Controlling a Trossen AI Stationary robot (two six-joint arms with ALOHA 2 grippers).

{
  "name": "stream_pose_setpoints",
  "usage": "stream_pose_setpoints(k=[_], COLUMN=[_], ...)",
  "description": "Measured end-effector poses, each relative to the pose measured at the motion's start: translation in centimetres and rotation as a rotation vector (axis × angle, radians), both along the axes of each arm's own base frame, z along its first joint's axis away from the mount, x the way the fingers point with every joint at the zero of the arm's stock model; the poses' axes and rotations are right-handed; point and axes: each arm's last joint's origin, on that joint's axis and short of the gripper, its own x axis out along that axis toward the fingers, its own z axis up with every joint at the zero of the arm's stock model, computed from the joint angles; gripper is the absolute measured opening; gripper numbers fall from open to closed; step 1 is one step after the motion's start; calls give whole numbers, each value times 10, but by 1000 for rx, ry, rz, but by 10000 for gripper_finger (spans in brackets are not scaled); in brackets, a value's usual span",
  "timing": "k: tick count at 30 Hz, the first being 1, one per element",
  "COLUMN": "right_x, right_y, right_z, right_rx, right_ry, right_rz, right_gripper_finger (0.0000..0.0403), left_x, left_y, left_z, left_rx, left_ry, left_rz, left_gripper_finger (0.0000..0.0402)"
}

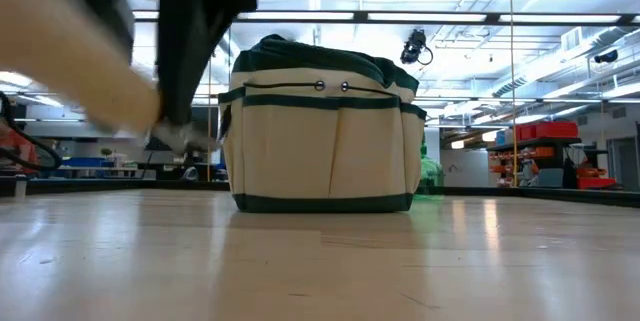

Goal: Pick & Place Garden tools in Gardening bag
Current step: Put the light brown trowel into the light brown and green gardening bag

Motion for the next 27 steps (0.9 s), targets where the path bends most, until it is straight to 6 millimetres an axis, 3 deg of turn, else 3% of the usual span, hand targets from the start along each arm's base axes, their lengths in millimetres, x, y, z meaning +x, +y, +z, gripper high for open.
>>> stream_pose_setpoints(k=[27], right_x=[0], right_y=[0], right_z=[0], right_rx=[-4], right_ry=[0], right_rz=[7], right_gripper_finger=[2], left_x=[32], left_y=[30], left_z=[122], left_rx=[-122], left_ry=[-137], left_rz=[304], left_gripper_finger=[65])
